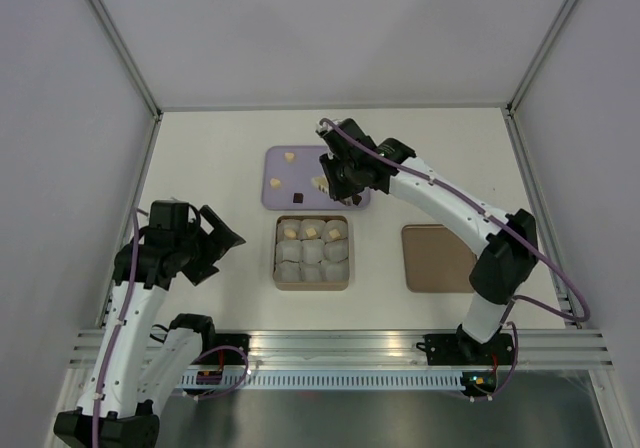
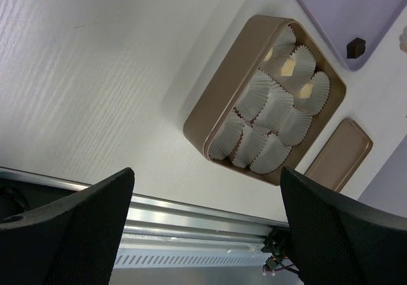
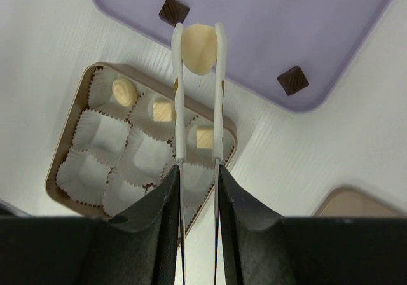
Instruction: Pack the chocolate
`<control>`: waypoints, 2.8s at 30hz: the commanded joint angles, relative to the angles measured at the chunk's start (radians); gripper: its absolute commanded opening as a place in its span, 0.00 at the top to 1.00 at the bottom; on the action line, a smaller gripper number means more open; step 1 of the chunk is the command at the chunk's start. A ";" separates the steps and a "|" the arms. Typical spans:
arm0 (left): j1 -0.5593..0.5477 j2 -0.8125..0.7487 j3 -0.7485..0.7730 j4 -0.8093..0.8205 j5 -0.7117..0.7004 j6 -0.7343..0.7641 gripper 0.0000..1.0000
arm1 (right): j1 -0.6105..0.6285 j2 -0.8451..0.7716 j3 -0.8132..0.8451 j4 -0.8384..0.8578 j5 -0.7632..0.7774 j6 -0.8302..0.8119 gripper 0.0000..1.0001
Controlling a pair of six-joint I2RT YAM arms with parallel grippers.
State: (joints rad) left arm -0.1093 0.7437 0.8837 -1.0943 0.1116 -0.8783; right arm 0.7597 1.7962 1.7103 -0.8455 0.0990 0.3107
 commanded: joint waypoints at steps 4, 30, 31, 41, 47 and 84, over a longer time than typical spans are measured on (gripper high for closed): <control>-0.006 0.006 -0.026 -0.050 0.060 -0.018 0.00 | 0.087 -0.156 -0.066 -0.062 -0.041 0.005 0.79; -0.006 0.016 0.003 -0.151 0.077 -0.022 0.00 | 0.311 0.045 -0.037 -0.050 -0.027 0.044 0.64; -0.006 0.011 0.003 -0.162 0.077 -0.024 0.00 | 0.309 0.055 -0.035 -0.052 -0.027 0.048 0.64; -0.006 -0.033 0.008 -0.211 0.063 -0.036 0.00 | 0.311 0.071 -0.037 -0.033 -0.025 0.047 0.61; -0.006 -0.035 0.017 -0.222 0.059 -0.040 0.00 | 0.311 0.058 0.029 -0.033 0.001 0.044 0.65; -0.006 -0.125 0.041 -0.161 -0.015 -0.037 0.00 | 0.041 0.523 0.483 0.181 -0.008 -0.239 0.62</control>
State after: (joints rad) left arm -0.1093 0.6289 0.8883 -1.2621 0.0959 -0.8795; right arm 0.7994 2.3272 2.1651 -0.7311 0.1085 0.1059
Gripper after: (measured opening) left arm 0.993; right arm 0.380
